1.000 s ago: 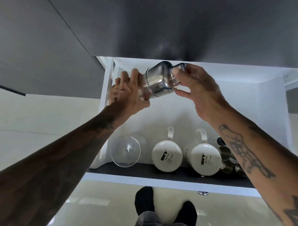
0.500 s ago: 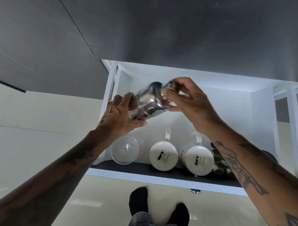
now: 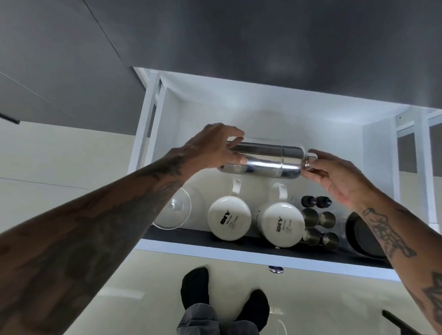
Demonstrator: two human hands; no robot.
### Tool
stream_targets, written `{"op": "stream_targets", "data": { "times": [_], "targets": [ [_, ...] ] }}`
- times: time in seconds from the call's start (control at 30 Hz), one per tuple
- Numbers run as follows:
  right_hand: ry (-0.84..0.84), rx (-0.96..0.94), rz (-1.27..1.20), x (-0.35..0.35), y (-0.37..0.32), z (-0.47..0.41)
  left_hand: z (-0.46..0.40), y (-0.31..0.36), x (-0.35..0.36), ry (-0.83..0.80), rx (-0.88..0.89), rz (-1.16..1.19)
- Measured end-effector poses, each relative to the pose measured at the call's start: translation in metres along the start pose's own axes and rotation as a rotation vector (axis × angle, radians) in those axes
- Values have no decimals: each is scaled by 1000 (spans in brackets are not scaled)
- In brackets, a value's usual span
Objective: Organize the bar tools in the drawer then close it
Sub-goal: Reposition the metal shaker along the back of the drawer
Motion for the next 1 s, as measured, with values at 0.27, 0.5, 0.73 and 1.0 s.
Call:
{"op": "stream_targets", "data": {
  "times": [0.27, 0.5, 0.73, 1.0],
  "targets": [
    [1, 26, 324, -19, 8, 6, 4, 5, 7, 21, 21, -51],
    [48, -23, 775, -8, 1, 15, 3, 5, 8, 16, 11, -58],
    [82, -190, 1065, 8, -1, 25, 1, 6, 11, 2, -26, -84],
    [164, -395, 1277, 20, 41, 107, 84, 48, 72, 410, 175, -253]
  ]
}}
Point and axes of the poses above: each hand's wrist, its own z-axis away from the middle knuckle, its own x-axis out of the palm, y = z × x, the point moved 1 cm from there along -z, towards the middle knuckle, and after that the axes turned 15 degrees about -y, right-handed, at the moved point
